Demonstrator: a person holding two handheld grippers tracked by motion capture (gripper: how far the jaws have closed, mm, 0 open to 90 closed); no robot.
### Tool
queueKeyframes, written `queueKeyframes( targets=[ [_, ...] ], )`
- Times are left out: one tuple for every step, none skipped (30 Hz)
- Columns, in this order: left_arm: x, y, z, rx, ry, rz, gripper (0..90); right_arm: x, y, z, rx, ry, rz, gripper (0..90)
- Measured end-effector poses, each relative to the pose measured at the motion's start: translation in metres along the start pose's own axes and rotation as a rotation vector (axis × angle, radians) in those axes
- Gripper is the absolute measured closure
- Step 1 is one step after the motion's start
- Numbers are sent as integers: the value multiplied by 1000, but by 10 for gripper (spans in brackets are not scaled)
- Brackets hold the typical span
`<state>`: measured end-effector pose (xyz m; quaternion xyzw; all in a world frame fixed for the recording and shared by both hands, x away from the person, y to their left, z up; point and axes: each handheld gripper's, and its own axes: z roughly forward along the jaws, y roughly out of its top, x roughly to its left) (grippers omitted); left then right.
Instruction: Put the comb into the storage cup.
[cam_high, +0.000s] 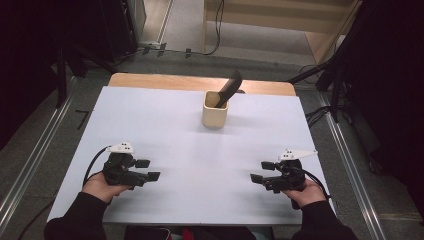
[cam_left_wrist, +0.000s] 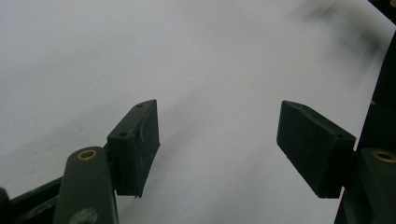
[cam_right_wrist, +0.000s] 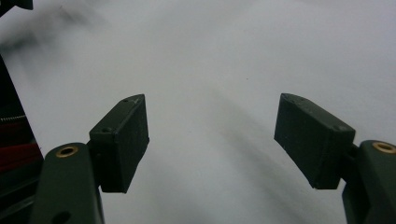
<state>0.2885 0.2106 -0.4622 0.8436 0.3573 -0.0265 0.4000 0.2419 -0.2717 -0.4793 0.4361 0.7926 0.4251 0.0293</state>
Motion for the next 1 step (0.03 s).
queueKeyframes(
  targets=[
    [0, 0, 0, 2, 1, -2, 303, 0, 0, 0, 1, 0, 1, 244]
  ],
)
